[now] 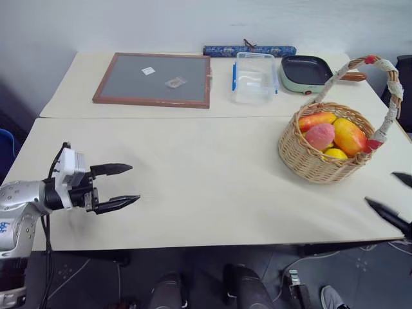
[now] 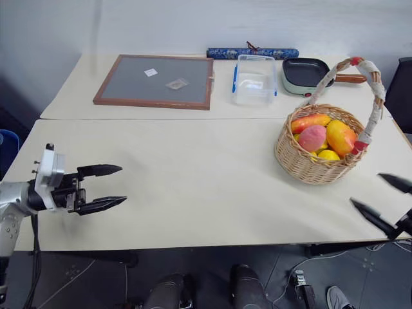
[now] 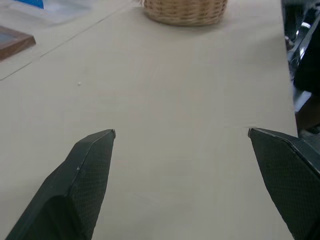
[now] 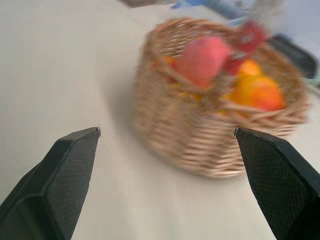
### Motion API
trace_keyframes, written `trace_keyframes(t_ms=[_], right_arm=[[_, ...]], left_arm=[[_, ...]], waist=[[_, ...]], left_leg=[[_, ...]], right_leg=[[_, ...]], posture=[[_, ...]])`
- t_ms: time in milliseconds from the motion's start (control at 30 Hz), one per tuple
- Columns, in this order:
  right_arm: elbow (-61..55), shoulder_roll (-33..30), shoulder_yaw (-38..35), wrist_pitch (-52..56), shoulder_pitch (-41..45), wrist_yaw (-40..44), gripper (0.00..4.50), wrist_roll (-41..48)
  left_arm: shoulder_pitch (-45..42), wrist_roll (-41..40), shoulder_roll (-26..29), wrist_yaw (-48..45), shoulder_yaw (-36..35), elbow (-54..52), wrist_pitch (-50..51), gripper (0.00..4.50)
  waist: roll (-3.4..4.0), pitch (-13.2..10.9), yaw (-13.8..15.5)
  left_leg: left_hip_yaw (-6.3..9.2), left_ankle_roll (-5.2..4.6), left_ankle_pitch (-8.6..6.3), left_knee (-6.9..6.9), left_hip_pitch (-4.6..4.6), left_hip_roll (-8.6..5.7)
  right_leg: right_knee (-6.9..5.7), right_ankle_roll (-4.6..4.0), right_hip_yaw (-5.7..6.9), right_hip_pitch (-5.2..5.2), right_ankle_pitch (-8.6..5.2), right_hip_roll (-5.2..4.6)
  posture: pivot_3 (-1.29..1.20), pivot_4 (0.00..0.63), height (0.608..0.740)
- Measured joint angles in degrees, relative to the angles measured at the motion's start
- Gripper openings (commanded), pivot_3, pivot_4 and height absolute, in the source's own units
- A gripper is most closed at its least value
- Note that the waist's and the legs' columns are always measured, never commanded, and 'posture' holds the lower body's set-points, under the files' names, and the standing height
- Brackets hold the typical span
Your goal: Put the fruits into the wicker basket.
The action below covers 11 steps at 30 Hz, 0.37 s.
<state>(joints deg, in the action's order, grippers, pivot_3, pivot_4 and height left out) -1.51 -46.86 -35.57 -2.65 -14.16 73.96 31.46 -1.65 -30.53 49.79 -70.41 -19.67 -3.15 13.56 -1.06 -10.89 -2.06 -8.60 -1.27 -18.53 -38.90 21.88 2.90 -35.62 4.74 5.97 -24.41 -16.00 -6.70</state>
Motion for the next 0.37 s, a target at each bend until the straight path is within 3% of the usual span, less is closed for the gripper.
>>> trace_keyframes(t_ms=[167,367], right_arm=[[-2.03,4.53,17.11,-1.55,11.89,3.1,4.49,-1.9],[6.37,9.75,27.13,-5.96,26.21,3.68,4.49,-5.87]], left_arm=[[8.15,2.19,-1.67,2.36,-0.74,-4.01,-2.08,4.5],[10.74,4.37,-5.11,7.85,-1.06,-8.44,-5.61,4.5]], waist=[[0.08,-0.05,0.07],[0.12,-0.06,1.31]], left_leg=[[0.0,0.23,-0.15,0.0,-0.28,0.15],[0.03,0.31,-0.2,-0.03,-0.29,0.18]], right_leg=[[-0.25,-0.21,0.06,-0.03,0.05,-0.01],[-0.28,-0.3,0.11,-0.03,0.01,-0.01]], posture=[[0.0,0.15,0.74],[0.0,0.15,0.74]])
